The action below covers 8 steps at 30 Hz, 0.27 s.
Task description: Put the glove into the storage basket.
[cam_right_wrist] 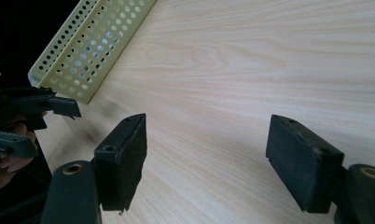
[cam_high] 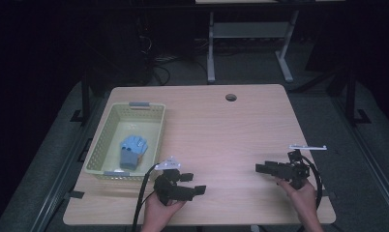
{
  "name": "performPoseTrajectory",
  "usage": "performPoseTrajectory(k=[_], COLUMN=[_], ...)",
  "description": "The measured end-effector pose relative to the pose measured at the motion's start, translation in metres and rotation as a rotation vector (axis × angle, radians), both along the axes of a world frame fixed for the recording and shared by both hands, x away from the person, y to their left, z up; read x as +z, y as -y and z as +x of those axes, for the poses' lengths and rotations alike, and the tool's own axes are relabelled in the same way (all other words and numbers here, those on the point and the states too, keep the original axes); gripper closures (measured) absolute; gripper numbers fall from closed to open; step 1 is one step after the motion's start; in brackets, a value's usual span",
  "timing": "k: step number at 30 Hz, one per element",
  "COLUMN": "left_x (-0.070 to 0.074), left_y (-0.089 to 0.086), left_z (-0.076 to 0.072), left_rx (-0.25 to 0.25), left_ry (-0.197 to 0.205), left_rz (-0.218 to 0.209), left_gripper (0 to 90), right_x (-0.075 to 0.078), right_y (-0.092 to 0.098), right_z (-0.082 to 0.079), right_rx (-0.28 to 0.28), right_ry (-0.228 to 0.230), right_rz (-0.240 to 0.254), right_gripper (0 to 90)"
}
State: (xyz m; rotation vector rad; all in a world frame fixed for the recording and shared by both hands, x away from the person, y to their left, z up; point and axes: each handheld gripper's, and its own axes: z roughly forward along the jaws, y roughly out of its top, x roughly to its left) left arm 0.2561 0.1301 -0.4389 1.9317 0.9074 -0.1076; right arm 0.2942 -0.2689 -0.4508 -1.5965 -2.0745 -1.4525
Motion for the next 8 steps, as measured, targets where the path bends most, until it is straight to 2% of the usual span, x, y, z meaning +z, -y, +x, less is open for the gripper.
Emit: performPoseTrajectory(k=[5,8], left_x=[-0.0005,-0.0005], left_y=[0.0018,0.0036], left_z=[-0.0061,-0.0088], left_rx=[-0.006,-0.013], left_ry=[0.019,0.034], left_rz=[-0.013,0.000], left_gripper=[24.3,24.3], right_x=[-0.0028,-0.0037], right_y=[-0.0013,-0.0036], right_z=[-0.0051,-0.0094], right_rx=[0.010,0.022], right_ry=[0.018,0.032], right_rz=[-0.003,0.007], right_gripper=[28.3,27.9])
